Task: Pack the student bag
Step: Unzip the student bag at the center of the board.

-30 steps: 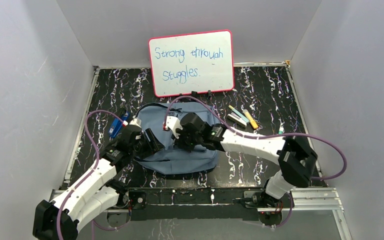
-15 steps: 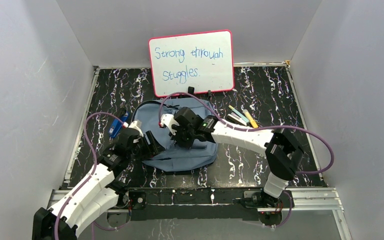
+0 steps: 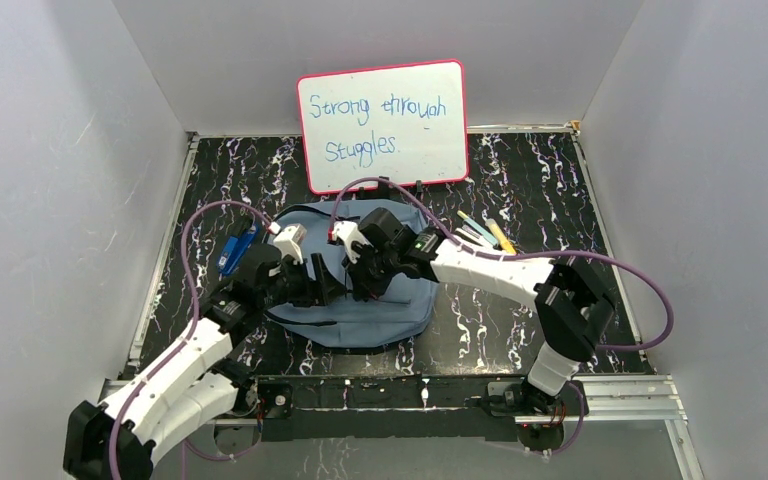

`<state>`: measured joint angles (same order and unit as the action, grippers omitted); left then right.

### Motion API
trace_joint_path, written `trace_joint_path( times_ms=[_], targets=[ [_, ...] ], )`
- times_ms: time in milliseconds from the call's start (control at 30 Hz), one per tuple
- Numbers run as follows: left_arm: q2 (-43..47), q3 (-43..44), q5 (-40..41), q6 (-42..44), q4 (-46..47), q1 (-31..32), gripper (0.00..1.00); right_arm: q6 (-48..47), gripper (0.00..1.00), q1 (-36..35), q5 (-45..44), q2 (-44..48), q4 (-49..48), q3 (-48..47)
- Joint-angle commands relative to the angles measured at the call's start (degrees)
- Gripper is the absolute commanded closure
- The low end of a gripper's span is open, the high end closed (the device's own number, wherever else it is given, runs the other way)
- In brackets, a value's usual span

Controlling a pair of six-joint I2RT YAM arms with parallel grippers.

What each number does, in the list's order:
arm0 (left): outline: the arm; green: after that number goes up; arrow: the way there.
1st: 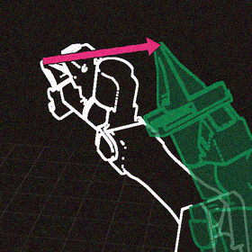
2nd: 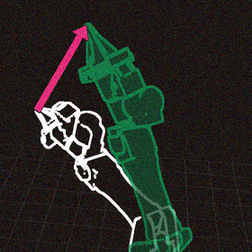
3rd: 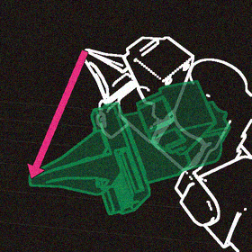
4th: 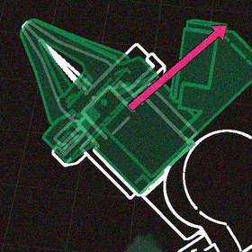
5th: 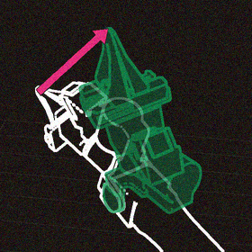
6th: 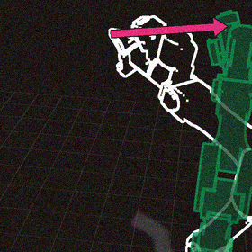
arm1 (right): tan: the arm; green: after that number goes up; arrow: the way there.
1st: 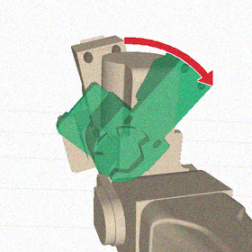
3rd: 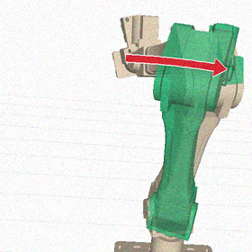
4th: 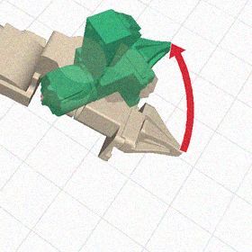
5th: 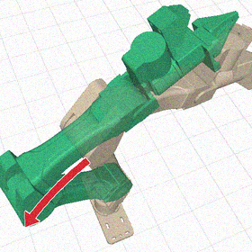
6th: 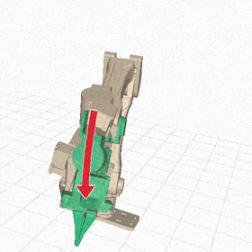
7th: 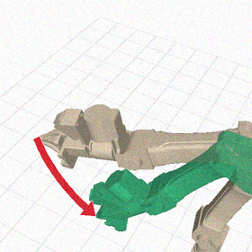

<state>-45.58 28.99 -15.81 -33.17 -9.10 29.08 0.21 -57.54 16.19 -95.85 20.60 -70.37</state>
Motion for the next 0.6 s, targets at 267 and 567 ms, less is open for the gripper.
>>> trace_joint_path(
  times_ms=[267, 567],
  targets=[
    [-2.4, -1.2, -2.7, 3.2, 4.1, 3.3, 0.51, 8.3, 1.00, 5.1, 13.5, 4.8, -7.0, 3.0],
    [-7.5, -0.4, -2.5, 3.3, 4.7, 3.7, 0.99, 8.6, 0.95, 5.3, 17.3, 3.6, -8.0, 3.0]
  ],
)
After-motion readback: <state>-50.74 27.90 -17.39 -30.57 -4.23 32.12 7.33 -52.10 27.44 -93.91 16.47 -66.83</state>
